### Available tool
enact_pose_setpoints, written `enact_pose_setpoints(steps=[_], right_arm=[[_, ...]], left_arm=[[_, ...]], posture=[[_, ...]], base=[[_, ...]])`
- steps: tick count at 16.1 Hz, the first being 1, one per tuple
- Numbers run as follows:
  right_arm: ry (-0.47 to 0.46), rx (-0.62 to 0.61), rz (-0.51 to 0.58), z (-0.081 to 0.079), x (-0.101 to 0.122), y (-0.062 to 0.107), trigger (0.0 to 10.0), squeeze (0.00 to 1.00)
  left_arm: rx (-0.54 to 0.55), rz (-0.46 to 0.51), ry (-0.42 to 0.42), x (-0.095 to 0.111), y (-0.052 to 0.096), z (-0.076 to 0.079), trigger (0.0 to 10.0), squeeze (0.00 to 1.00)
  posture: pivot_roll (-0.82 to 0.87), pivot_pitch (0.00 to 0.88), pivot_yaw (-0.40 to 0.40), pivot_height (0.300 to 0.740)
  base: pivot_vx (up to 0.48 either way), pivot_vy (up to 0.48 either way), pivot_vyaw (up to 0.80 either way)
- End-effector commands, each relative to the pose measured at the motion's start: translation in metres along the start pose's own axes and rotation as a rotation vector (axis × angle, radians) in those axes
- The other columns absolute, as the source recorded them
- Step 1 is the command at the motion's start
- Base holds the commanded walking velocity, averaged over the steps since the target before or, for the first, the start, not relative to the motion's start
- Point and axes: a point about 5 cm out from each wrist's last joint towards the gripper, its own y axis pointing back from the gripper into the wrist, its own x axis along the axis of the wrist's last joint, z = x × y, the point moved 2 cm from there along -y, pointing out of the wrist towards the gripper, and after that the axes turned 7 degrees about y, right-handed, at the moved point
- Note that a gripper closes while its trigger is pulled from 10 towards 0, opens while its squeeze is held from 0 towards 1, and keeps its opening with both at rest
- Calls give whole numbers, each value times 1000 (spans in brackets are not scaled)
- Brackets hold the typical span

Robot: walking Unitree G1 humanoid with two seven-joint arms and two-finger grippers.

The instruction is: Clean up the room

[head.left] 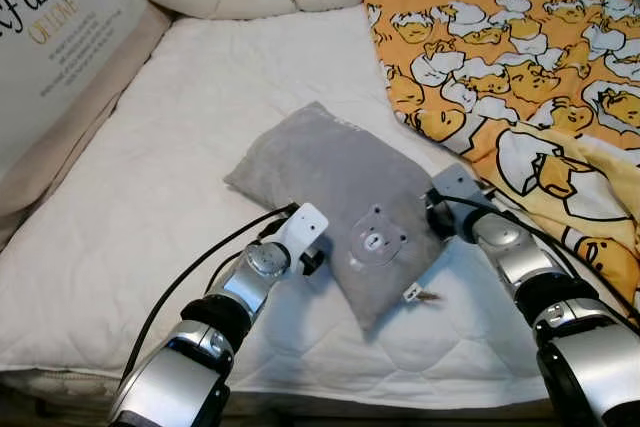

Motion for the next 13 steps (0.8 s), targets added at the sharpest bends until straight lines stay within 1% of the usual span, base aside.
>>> enact_pose_setpoints(steps=[1, 2, 3, 4, 5, 6, 7, 8, 10, 11, 12, 13], right_arm=[[-70, 105, 82, -19, 11, -1, 10000, 0], [-106, 137, 108, -21, 15, 1, 10000, 0], [-160, 191, 159, -24, 19, 6, 10000, 0], [-214, 230, 217, -24, 24, 17, 10000, 0], [-237, 256, 271, -25, 26, 27, 10000, 0], [-246, 274, 292, -27, 26, 34, 10000, 0], [-243, 322, 322, -33, 24, 49, 10000, 0], [-237, 386, 332, -43, 17, 67, 10000, 0], [-250, 465, 325, -54, 9, 88, 10000, 0], [-249, 490, 316, -57, 6, 99, 10000, 0], [-251, 498, 307, -54, 4, 110, 10000, 0], [-260, 505, 310, -50, 5, 119, 10000, 0]], left_arm=[[62, 60, 56, 12, 1, -15, 10000, 0], [86, 80, 70, 16, 3, -22, 10000, 0], [127, 110, 91, 21, 6, -36, 10000, 0], [153, 137, 99, 25, 12, -51, 10000, 0], [158, 157, 99, 26, 15, -60, 10000, 0], [152, 165, 97, 26, 17, -63, 10000, 0], [125, 182, 80, 24, 22, -67, 10000, 0], [66, 184, 70, 18, 28, -64, 10000, 0], [-22, 169, 32, 5, 37, -53, 10000, 0], [-79, 158, 28, -3, 45, -46, 10000, 0], [-138, 150, 34, -10, 56, -39, 10000, 0], [-160, 145, 36, -15, 64, -38, 10000, 0]], posture=[[9, 0, 101, 740], [15, 0, 93, 740], [15, 0, 89, 740], [16, 0, 85, 740], [15, 0, 83, 740], [16, 0, 83, 740], [17, 0, 83, 740], [17, 0, 84, 740], [15, 0, 88, 740], [12, 0, 90, 740], [12, 0, 91, 740], [13, 0, 90, 740]], base=[[0, 0, 0], [0, 0, 0], [0, 0, 0], [0, 0, 0], [0, 0, 0], [0, 0, 0], [0, 0, 0], [0, 0, 0], [0, 0, 0], [0, 0, 0], [0, 0, 0], [0, 0, 0]])
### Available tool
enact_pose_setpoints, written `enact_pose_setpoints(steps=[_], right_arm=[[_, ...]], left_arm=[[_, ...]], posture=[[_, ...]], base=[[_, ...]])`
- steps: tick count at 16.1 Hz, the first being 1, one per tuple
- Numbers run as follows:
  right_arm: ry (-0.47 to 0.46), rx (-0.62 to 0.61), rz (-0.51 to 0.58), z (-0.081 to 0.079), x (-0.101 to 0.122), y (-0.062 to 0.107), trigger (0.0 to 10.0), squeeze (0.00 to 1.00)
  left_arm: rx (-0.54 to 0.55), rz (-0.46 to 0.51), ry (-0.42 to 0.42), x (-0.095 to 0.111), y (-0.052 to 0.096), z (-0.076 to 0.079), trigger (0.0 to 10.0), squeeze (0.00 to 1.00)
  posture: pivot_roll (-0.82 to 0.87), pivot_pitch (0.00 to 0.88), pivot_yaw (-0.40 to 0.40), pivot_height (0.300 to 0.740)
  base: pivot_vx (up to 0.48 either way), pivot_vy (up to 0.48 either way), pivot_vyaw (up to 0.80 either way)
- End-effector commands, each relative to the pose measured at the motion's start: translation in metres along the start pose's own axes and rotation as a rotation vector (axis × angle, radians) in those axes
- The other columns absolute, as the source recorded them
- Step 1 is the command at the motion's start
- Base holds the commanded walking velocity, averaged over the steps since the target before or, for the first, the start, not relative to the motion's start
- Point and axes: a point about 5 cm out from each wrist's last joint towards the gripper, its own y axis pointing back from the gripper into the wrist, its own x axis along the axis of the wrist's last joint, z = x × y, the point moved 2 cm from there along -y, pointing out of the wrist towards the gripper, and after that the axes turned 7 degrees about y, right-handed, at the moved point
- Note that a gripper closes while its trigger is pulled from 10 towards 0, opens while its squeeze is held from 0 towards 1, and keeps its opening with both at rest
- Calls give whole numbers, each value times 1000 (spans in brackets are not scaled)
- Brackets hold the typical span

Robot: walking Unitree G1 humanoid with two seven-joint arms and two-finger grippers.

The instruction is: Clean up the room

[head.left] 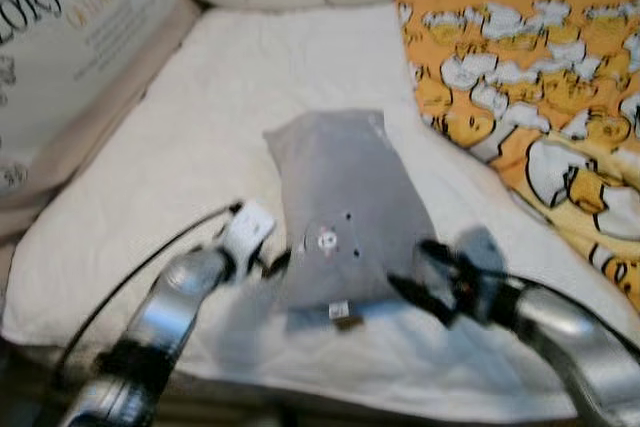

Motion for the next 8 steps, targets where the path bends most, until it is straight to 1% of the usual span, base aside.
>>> enact_pose_setpoints(steps=[1, 2, 3, 4, 5, 6, 7, 8], right_arm=[[-5, 22, 57, -1, 17, 9, 10000, 0], [3, 37, 67, -2, 23, 16, 10000, 0], [21, 6, 65, 1, 25, 21, 10000, 0], [38, -104, 56, 17, 26, 22, 10000, 0], [37, -247, 54, 38, 26, 24, 10000, 0], [32, -337, 44, 51, 26, 24, 10000, 0], [25, -427, -3, 65, 20, 20, 10000, 0], [-11, -584, -75, 87, 9, 11, 10000, 0]], left_arm=[[-35, 7, -8, 5, 9, 1, 10000, 0], [-36, 7, -6, 4, 15, -2, 10000, 0], [11, 2, -11, 2, 20, -11, 10000, 0], [81, 12, -15, 2, 23, -25, 10000, 0], [155, 42, -12, 6, 28, -41, 10000, 0], [209, 56, -3, 9, 32, -51, 10000, 0], [273, 50, -1, 7, 32, -63, 10000, 0], [368, 22, -1, 3, 27, -78, 10000, 0]], posture=[[11, 0, 89, 740], [13, 0, 88, 740], [13, 0, 89, 740], [12, 0, 90, 740], [15, 0, 91, 740], [18, 0, 92, 740], [16, 0, 95, 740], [13, 0, 99, 740]], base=[[0, 0, 0], [0, 0, 0], [0, 0, 0], [0, 0, 0], [0, 0, 0], [0, 0, 0], [0, 0, 0], [0, 0, 0]])
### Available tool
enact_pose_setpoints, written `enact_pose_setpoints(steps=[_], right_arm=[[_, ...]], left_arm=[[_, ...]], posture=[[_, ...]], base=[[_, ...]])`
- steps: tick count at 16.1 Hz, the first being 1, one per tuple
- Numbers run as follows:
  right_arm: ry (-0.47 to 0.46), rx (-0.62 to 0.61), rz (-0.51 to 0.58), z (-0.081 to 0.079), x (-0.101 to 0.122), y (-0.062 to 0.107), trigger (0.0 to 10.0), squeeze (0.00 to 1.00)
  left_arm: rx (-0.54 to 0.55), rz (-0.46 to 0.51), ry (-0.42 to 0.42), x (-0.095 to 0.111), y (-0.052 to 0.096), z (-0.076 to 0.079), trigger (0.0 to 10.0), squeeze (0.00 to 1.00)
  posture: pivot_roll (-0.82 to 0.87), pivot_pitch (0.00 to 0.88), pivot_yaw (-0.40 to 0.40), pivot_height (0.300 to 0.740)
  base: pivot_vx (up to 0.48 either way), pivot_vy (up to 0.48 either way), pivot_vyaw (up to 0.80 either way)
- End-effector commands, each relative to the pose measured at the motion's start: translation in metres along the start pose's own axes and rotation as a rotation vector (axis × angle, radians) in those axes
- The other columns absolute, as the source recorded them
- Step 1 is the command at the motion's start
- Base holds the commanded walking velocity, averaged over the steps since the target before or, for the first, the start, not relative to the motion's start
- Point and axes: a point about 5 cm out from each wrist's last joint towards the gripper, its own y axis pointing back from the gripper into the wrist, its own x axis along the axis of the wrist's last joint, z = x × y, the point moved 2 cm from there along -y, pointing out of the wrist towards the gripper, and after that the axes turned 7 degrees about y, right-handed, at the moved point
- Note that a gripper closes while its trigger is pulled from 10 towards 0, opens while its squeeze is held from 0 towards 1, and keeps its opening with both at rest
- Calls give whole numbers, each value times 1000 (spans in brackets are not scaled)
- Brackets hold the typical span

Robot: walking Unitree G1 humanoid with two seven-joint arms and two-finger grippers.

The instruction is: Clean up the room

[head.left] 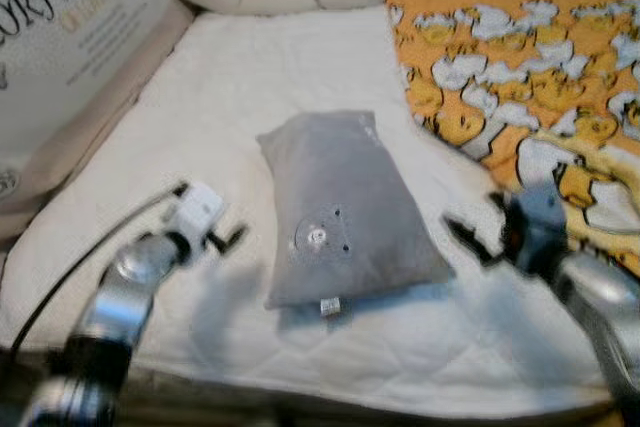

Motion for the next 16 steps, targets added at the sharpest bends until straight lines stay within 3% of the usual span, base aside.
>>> enact_pose_setpoints(steps=[1, 3, 4, 5, 6, 7, 9, 12, 14, 16], right_arm=[[3, -172, -110, 12, -20, -16, 10000, 0], [16, -248, -145, 10, -28, -37, 10000, 0], [6, -229, -145, 0, -29, -51, 10000, 0], [6, -195, -153, -11, -30, -61, 10000, 0], [25, -118, -159, -31, -28, -72, 10000, 0], [40, -63, -146, -42, -25, -77, 10000, 0], [58, 25, -105, -59, -20, -81, 10000, 0], [106, 172, -64, -76, -26, -75, 10000, 0], [105, 218, -32, -77, -29, -64, 10000, 0], [71, 245, 27, -74, -25, -41, 10000, 0]], left_arm=[[118, -44, -23, -7, -8, -13, 10000, 0], [163, -81, -66, -5, -21, -13, 10000, 0], [149, -83, -46, 0, -31, -2, 10000, 0], [117, -85, -35, 5, -39, 12, 10000, 0], [-6, -103, -63, 6, -48, 45, 10000, 0], [-70, -112, -62, 4, -51, 61, 10000, 0], [-144, -107, -31, 2, -53, 77, 10000, 0], [-284, -110, -22, -6, -49, 92, 10000, 0], [-354, -96, -4, -9, -43, 95, 10000, 0], [-426, -35, 51, -4, -32, 95, 10000, 0]], posture=[[15, 0, 101, 740], [13, 0, 108, 740], [15, 0, 109, 740], [20, 0, 107, 740], [21, 0, 105, 740], [20, 0, 104, 740], [18, 0, 100, 740], [19, 0, 91, 740], [14, 0, 86, 740], [8, 0, 85, 740]], base=[[0, 0, 0], [0, 0, 0], [0, 0, 0], [0, 0, 0], [0, 0, 0], [0, 0, 0], [0, 0, 0], [0, 0, 0], [0, 0, 0], [0, 0, 0]])
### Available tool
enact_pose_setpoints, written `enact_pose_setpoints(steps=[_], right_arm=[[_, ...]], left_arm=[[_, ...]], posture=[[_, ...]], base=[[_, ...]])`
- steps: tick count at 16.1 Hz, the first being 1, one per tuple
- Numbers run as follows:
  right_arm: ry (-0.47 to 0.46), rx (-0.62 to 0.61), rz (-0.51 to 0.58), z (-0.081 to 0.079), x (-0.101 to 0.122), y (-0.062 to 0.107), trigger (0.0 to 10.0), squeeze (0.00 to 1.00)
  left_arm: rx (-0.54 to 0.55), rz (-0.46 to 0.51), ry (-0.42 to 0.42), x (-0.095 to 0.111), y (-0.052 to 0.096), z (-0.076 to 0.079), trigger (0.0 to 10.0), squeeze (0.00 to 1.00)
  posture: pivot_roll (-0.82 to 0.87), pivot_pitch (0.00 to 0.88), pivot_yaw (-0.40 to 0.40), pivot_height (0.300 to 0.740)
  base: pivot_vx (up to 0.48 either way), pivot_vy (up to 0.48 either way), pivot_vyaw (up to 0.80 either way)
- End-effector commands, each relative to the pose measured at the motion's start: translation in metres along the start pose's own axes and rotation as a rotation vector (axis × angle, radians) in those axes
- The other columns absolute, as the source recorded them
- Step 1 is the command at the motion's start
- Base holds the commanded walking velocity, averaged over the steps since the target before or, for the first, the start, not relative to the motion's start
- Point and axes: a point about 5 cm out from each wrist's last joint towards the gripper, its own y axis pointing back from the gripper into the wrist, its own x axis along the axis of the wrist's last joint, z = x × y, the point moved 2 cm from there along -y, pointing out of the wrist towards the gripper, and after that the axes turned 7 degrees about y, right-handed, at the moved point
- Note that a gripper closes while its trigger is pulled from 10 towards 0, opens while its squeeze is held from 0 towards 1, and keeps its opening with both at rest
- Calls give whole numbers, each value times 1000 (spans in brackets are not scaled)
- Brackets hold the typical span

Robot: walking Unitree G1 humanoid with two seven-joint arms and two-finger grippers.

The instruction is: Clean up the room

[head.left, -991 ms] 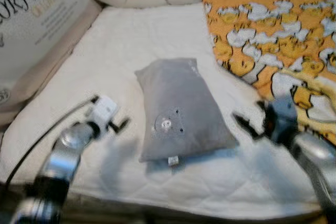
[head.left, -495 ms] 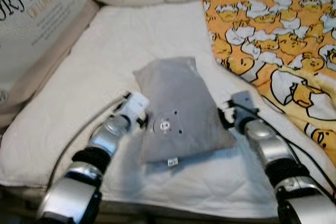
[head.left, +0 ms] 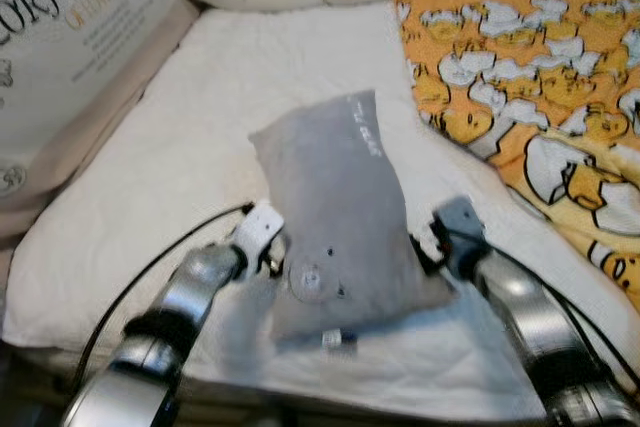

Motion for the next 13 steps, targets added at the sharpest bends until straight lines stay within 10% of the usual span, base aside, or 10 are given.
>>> enact_pose_setpoints(steps=[1, 7, 12, 13], right_arm=[[-12, 60, 58, -8, 14, 10, 10000, 0], [-43, -15, 40, 6, 18, 49, 10000, 0], [-92, -145, -126, 13, -19, 50, 10000, 0], [-155, -177, -144, 16, -26, 53, 10000, 1000]], left_arm=[[-93, 52, -35, 13, 7, 10, 10000, 0], [-122, 96, -76, 25, 37, 12, 10000, 0], [20, 4, -20, -12, 45, -7, 10000, 0], [58, -7, 1, -20, 49, -14, 10000, 75]], posture=[[7, 0, 83, 740], [1, 0, 95, 740], [2, 0, 99, 740], [2, 0, 100, 740]], base=[[0, 0, 0], [0, 0, 0], [0, 0, 0], [0, 0, 0]])
